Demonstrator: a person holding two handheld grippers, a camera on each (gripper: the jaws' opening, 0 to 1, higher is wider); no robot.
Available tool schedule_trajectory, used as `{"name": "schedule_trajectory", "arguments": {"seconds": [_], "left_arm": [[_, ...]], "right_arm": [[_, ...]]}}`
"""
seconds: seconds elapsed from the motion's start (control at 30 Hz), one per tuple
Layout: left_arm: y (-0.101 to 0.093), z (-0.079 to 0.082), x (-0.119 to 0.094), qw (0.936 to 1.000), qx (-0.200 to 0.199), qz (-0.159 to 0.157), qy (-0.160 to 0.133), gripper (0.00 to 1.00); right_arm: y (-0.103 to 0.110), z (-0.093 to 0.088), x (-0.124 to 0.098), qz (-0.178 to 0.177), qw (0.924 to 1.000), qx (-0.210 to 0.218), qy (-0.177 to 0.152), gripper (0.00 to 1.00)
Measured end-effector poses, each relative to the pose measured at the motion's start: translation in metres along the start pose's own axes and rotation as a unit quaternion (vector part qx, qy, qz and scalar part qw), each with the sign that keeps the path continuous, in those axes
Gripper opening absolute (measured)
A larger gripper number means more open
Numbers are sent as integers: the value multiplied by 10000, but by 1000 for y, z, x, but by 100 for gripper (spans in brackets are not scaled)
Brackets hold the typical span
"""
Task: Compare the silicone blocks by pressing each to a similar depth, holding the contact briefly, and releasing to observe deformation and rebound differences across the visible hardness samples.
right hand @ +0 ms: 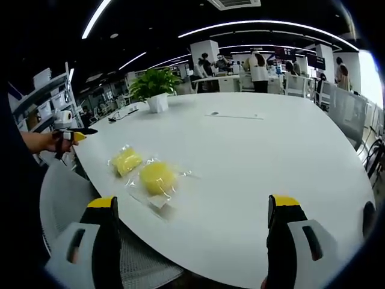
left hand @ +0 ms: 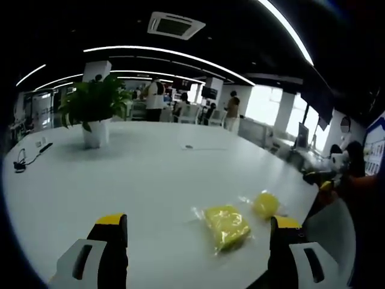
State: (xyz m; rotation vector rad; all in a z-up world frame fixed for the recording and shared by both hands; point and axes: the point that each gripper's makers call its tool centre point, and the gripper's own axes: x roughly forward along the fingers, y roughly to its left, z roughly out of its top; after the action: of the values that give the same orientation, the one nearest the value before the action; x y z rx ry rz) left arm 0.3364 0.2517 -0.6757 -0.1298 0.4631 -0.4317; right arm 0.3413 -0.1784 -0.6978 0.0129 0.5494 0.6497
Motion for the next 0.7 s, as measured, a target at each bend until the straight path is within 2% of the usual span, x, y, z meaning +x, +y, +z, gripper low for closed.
{"name": "schedule_trajectory", "arguments": {"seconds": [0.27,0.7], "left_arm": [[-1,-8,0,9999,-23,-63,137,100],[2,-5,2,9998,-147,-104,122,100]], "right_arm": [[0,-2,-1,-4,10000,0,7,97],[-1,-2,0,-17,10000,41,13,97]]}}
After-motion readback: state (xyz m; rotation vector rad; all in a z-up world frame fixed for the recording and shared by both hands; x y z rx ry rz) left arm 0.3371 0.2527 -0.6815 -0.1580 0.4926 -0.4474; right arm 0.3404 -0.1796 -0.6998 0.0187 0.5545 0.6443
